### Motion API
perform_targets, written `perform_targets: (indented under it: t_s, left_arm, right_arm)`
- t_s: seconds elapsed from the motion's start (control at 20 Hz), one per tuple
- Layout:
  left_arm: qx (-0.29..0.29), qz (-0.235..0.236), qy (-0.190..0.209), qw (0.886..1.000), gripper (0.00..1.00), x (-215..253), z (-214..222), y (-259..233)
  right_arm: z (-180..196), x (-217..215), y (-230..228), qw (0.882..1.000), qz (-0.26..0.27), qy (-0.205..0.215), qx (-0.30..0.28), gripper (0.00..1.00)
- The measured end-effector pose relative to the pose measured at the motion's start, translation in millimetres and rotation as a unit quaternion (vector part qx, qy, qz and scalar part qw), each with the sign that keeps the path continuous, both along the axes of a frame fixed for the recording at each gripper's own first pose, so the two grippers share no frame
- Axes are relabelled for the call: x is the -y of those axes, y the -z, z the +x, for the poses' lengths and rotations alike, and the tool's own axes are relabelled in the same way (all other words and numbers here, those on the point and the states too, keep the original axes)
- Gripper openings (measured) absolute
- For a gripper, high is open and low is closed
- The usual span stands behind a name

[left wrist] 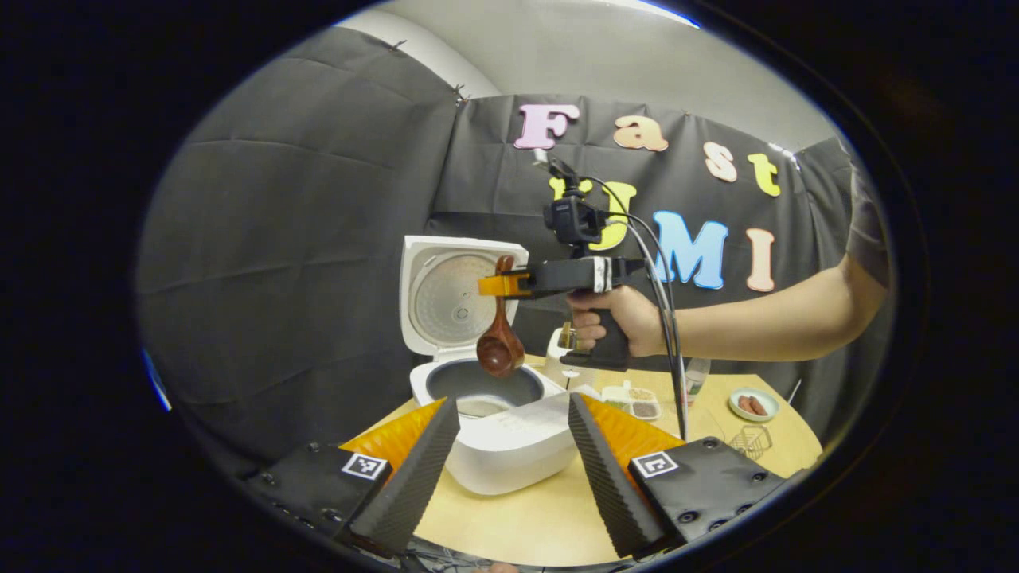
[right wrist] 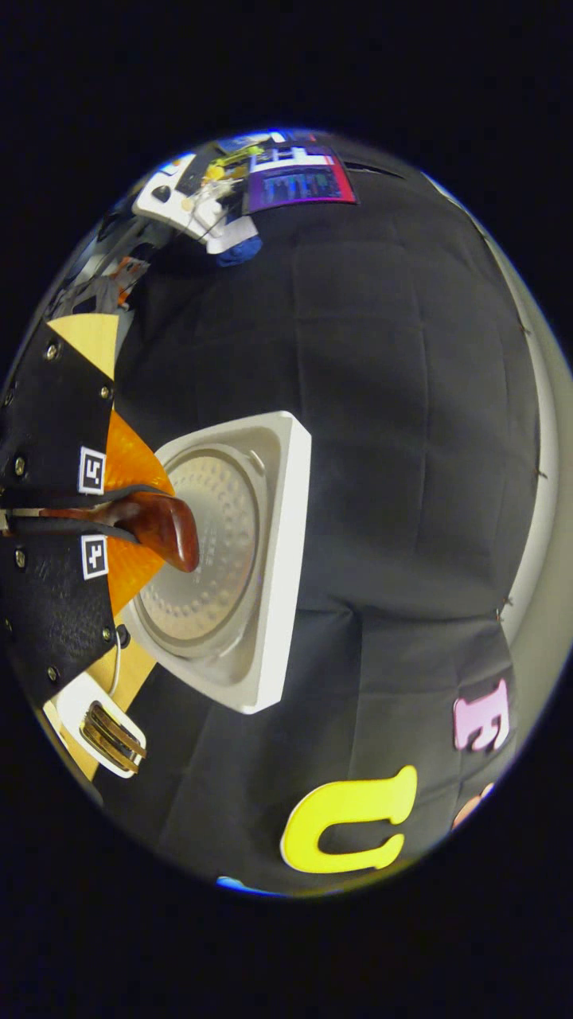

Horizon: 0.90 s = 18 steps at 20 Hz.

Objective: Close the left gripper, press the button to open the rice cooker; take a wooden spoon from the chopstick holder with the right hand, scoop a spoonful of rice and pour it into the rice cooker, then put the wooden spoon back into the chopstick holder.

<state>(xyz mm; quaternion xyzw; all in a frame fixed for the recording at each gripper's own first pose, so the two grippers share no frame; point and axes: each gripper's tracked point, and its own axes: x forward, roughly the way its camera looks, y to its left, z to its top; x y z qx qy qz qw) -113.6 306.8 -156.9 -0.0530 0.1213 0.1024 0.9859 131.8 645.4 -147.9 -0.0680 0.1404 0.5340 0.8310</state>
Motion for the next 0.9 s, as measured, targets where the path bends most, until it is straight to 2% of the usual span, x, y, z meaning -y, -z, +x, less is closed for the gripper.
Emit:
perform_targets:
  t_s: [0.15,0.4,0.55,0.7,0.9]
  left_arm:
    - [0.006,-0.007,0.008,1.000,0.96,8.8,2.2,-3.6]
    - [0.009,-0.016,0.026,1.000,0.96,24.2,11.6,-11.5]
    - [0.010,-0.012,0.043,0.999,0.96,36.3,16.5,-14.4]
    - [0.011,-0.005,0.060,0.998,0.96,45.9,23.8,-20.6]
    - [0.013,0.000,0.088,0.996,0.96,60.8,30.1,-27.4]
  right_arm:
    - [8.4,28.3,-23.7,0.990,0.079,0.054,-0.100,0.05]
    - [21.3,92.9,-40.2,0.955,0.163,0.126,-0.215,0.04]
    - [27.8,133.6,-44.6,0.932,0.203,0.163,-0.252,0.04]
    - [28.0,187.1,-47.8,0.919,0.222,0.198,-0.259,0.05]
    - [26.5,246.7,-45.8,0.895,0.250,0.244,-0.276,0.05]
